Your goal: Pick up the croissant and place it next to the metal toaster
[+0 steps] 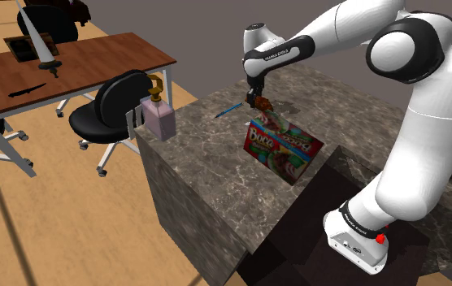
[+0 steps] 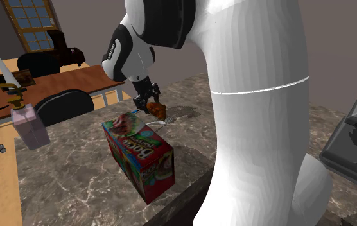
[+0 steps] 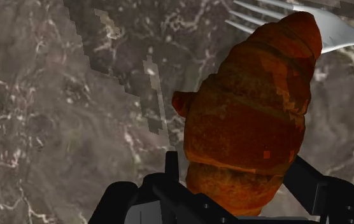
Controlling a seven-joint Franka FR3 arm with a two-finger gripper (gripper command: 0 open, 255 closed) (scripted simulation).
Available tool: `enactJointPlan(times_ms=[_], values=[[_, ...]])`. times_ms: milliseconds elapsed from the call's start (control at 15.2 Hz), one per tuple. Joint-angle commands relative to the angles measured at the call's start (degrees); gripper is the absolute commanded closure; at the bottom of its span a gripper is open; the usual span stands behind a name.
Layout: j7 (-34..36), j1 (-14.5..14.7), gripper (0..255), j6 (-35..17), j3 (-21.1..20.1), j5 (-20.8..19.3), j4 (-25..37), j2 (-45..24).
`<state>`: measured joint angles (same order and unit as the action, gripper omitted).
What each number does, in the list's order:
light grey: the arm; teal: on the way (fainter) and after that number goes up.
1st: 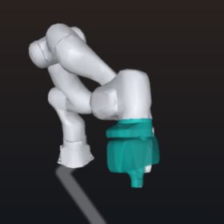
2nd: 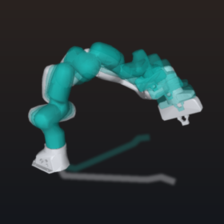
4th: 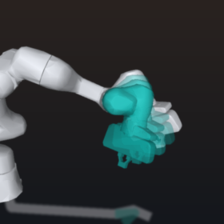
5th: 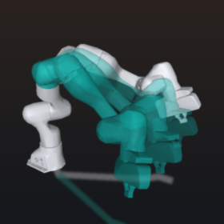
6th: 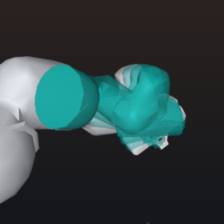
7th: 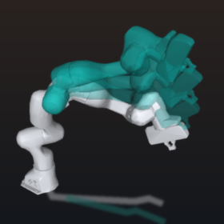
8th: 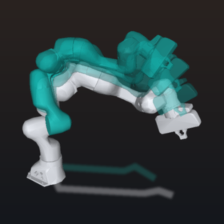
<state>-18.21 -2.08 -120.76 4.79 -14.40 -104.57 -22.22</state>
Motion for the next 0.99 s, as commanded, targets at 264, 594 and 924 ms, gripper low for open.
enactJointPlan(times_ms=[264, 594, 924], values=[[0.0, 0.0, 255, 0.02, 0.0, 0.0, 0.0, -0.01], [-0.59, 0.04, 255, 2.47, -0.04, 0.2, 1.0, 1.5], [-1.32, 0.11, 255, 5.64, -0.09, 0.45, 2.55, 3.18]])
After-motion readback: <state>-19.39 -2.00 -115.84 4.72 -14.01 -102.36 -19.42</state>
